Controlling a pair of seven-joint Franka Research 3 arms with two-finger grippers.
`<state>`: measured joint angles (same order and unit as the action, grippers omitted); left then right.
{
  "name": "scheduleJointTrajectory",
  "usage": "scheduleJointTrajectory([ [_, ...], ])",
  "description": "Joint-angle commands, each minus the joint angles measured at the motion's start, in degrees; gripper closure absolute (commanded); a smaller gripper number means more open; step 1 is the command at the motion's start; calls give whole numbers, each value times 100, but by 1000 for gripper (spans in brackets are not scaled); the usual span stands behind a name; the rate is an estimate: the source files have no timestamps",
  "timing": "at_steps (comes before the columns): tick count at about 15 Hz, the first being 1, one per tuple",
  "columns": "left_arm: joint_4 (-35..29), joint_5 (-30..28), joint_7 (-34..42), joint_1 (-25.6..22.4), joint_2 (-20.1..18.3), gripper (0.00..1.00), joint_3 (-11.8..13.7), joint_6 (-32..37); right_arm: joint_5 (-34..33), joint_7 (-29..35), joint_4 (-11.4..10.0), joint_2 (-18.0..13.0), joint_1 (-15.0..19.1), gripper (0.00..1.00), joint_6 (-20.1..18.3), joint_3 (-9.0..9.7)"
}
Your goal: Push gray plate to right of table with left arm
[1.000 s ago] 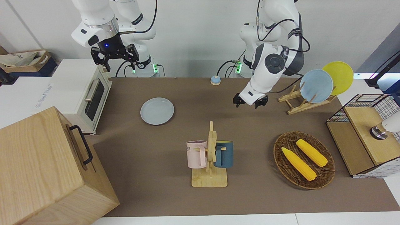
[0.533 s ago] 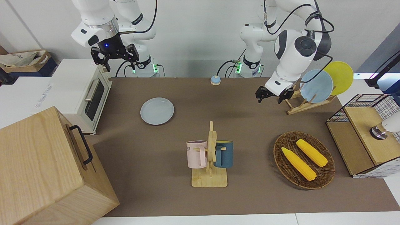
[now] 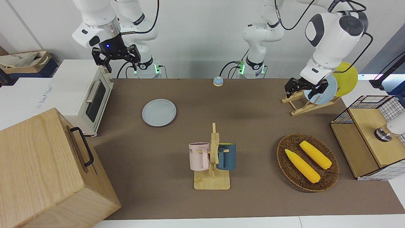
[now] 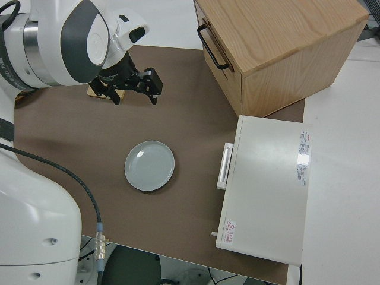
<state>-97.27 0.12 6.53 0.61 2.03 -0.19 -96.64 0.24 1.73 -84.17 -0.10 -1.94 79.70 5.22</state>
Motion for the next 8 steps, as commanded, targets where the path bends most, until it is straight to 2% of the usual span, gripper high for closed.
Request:
scheduleJointTrajectory([
  [1, 331, 67, 516, 9, 61, 7, 106, 251, 46, -15, -3, -43, 62, 17, -69, 32],
  [8, 358, -83, 481, 0, 69, 7, 221, 295, 46, -15, 5, -43, 62, 17, -69, 32],
])
